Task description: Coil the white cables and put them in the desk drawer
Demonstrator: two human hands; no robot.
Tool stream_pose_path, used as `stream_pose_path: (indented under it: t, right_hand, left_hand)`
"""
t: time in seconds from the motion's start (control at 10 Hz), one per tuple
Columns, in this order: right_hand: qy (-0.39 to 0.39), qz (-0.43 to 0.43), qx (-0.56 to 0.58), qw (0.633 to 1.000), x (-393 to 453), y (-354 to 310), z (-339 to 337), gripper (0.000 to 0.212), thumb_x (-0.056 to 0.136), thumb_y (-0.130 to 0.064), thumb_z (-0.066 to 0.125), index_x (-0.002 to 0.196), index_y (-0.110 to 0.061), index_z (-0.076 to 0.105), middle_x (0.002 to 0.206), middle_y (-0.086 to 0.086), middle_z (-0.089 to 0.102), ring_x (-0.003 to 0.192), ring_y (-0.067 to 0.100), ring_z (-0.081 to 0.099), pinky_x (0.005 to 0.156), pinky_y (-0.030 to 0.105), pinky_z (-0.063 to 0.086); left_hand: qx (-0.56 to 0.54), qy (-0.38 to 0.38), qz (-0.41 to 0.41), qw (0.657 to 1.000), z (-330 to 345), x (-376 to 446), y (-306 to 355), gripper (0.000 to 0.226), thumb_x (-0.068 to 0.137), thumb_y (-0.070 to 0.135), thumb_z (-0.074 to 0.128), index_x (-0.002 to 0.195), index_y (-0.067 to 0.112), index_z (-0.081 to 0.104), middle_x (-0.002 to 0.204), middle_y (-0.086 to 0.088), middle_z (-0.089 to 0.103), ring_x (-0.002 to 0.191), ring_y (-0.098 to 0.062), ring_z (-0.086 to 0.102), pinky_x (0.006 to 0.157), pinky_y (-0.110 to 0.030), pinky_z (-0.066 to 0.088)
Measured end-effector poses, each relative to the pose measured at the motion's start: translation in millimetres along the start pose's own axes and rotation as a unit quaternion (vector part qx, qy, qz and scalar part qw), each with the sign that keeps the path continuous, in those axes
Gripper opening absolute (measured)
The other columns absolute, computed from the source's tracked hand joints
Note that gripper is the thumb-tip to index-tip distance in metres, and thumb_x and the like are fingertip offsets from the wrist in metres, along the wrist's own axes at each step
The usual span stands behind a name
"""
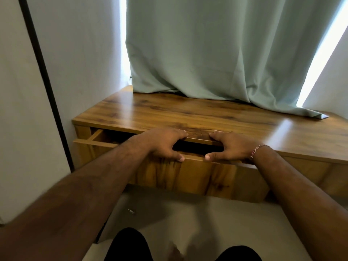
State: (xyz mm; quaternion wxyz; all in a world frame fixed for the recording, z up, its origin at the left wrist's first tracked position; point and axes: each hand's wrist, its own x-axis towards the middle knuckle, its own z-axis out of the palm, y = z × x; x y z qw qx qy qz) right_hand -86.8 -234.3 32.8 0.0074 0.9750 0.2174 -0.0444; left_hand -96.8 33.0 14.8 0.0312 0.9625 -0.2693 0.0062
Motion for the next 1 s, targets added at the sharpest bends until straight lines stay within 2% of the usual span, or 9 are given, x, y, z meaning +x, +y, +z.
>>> stream_pose_path:
  t: [0.1,0.2,0.3,0.4,0.6,0.7,0.8,0.9,1.0]
  right_hand:
    - [0.017,0.009,-0.003,1.000,0.4,-3.4,4.8,0.109,0.075,-0.077,0.071,0.159,-0.019,0.033,0.163,0.004,0.040,0.145,0.024,0.043,0.116,0.035,0.037]
    - [0.121,0.039,-0.022,0.992,3.2,-12.8,19.7,0.074,0.082,-0.062,0.073,0.143,-0.023,0.053,0.138,0.001,0.063,0.121,0.022,0.061,0.100,0.036,0.050]
    - [0.229,0.066,-0.032,0.971,7.9,-24.9,42.8,0.053,0.089,-0.051,0.070,0.133,-0.024,0.059,0.131,0.001,0.066,0.118,0.022,0.062,0.102,0.037,0.048]
    - [0.273,0.101,-0.045,0.956,16.4,-27.7,61.1,0.049,0.093,-0.046,0.067,0.135,-0.023,0.058,0.138,0.002,0.063,0.129,0.023,0.057,0.112,0.042,0.042]
    - [0.294,0.111,-0.035,0.949,18.0,-26.5,63.5,0.049,0.092,-0.046,0.069,0.134,-0.022,0.061,0.139,0.004,0.065,0.132,0.023,0.057,0.112,0.041,0.041]
    - [0.308,0.117,-0.034,0.944,13.7,-28.8,58.6,0.043,0.091,-0.047,0.070,0.127,-0.023,0.065,0.128,0.000,0.069,0.119,0.022,0.064,0.101,0.037,0.046]
    - [0.286,0.123,-0.035,0.950,11.3,-31.9,55.9,0.042,0.090,-0.054,0.068,0.123,-0.027,0.065,0.119,-0.002,0.071,0.109,0.022,0.066,0.090,0.036,0.050]
    - [0.263,0.149,-0.018,0.953,12.6,-26.6,44.0,0.052,0.081,-0.079,0.056,0.098,-0.032,0.069,0.085,-0.009,0.071,0.081,0.020,0.067,0.070,0.032,0.053]
    - [0.327,0.144,0.077,0.931,27.1,-19.4,18.9,0.064,0.083,-0.084,0.041,0.093,-0.029,0.074,0.078,-0.006,0.073,0.078,0.023,0.069,0.068,0.032,0.055]
  left_hand:
    - [0.022,0.077,-0.013,0.997,13.1,-0.1,2.9,0.073,0.092,0.055,0.066,0.156,0.035,0.037,0.162,0.011,0.040,0.148,-0.015,0.037,0.118,-0.042,0.033]
    - [0.024,0.167,-0.044,0.985,30.6,4.8,9.6,0.055,0.094,0.048,0.065,0.145,0.037,0.048,0.151,0.011,0.052,0.140,-0.014,0.045,0.117,-0.047,0.037]
    - [0.066,0.253,-0.063,0.963,46.7,14.3,23.9,0.041,0.093,0.037,0.068,0.131,0.033,0.053,0.134,0.007,0.060,0.127,-0.017,0.054,0.106,-0.044,0.044]
    - [0.091,0.301,-0.086,0.946,56.2,27.4,32.3,0.038,0.091,0.029,0.070,0.124,0.029,0.052,0.127,0.004,0.060,0.120,-0.019,0.056,0.099,-0.042,0.046]
    - [0.106,0.311,-0.047,0.943,55.6,35.5,20.8,0.043,0.089,0.031,0.071,0.127,0.026,0.050,0.132,0.002,0.058,0.121,-0.020,0.054,0.098,-0.041,0.044]
    - [0.115,0.294,-0.048,0.948,52.3,37.3,20.9,0.044,0.088,0.032,0.073,0.125,0.026,0.049,0.131,0.002,0.059,0.121,-0.021,0.054,0.099,-0.042,0.045]
    - [0.096,0.282,-0.047,0.954,52.5,34.0,19.7,0.041,0.088,0.036,0.073,0.120,0.028,0.050,0.127,0.003,0.059,0.118,-0.021,0.053,0.097,-0.042,0.046]
    - [0.048,0.257,-0.035,0.965,36.6,33.2,11.4,0.031,0.086,0.057,0.067,0.097,0.032,0.052,0.103,0.010,0.058,0.101,-0.017,0.055,0.086,-0.040,0.049]
    - [0.021,0.253,-0.035,0.967,3.1,48.4,1.5,0.045,0.089,0.073,0.049,0.092,0.029,0.059,0.092,0.008,0.064,0.088,-0.017,0.059,0.078,-0.037,0.053]
